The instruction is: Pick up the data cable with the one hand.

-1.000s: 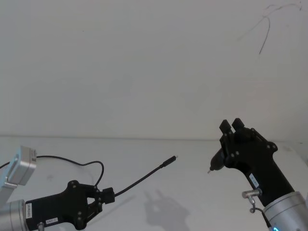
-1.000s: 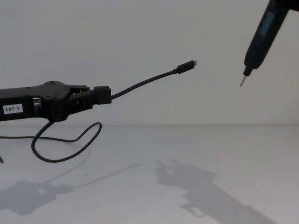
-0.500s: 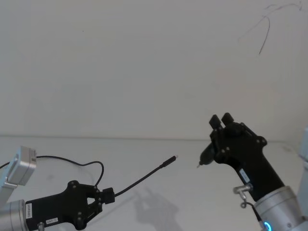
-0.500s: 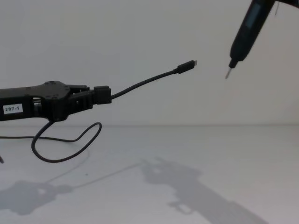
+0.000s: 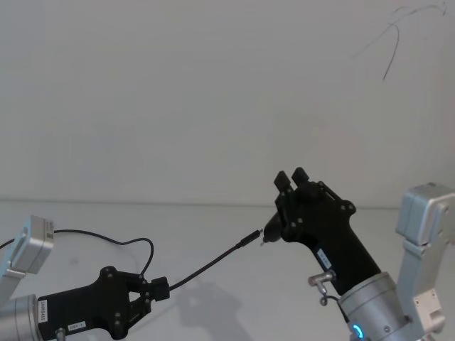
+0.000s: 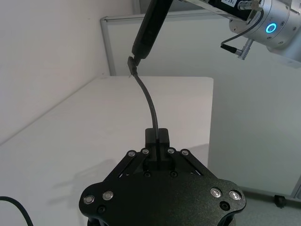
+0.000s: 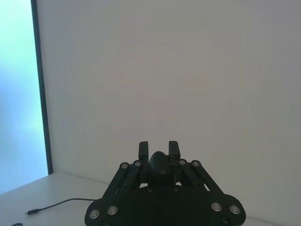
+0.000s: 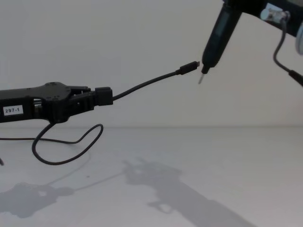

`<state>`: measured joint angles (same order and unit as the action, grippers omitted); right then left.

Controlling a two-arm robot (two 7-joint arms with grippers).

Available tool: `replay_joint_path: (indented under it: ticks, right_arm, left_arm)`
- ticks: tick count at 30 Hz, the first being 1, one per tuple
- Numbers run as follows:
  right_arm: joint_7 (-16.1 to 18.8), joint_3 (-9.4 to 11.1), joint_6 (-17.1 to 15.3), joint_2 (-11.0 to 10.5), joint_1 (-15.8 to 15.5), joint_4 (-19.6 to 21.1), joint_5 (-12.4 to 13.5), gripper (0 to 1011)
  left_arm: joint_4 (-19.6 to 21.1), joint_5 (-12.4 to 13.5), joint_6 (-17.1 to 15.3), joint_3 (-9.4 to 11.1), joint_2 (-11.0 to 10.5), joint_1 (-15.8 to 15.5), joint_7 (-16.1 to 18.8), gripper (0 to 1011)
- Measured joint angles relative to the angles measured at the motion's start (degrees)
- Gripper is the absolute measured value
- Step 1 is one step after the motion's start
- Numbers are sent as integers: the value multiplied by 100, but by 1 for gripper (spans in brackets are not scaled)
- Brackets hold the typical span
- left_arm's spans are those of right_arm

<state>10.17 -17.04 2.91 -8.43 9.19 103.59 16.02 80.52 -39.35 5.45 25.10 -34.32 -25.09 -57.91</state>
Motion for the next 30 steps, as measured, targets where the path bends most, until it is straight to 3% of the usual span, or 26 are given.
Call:
replay_joint_path:
  ticks: [30]
  right_arm:
    - [87, -92, 429, 204, 106, -228, -407, 251]
  left_arm:
    - [0, 0, 0, 0, 0, 0, 1, 40]
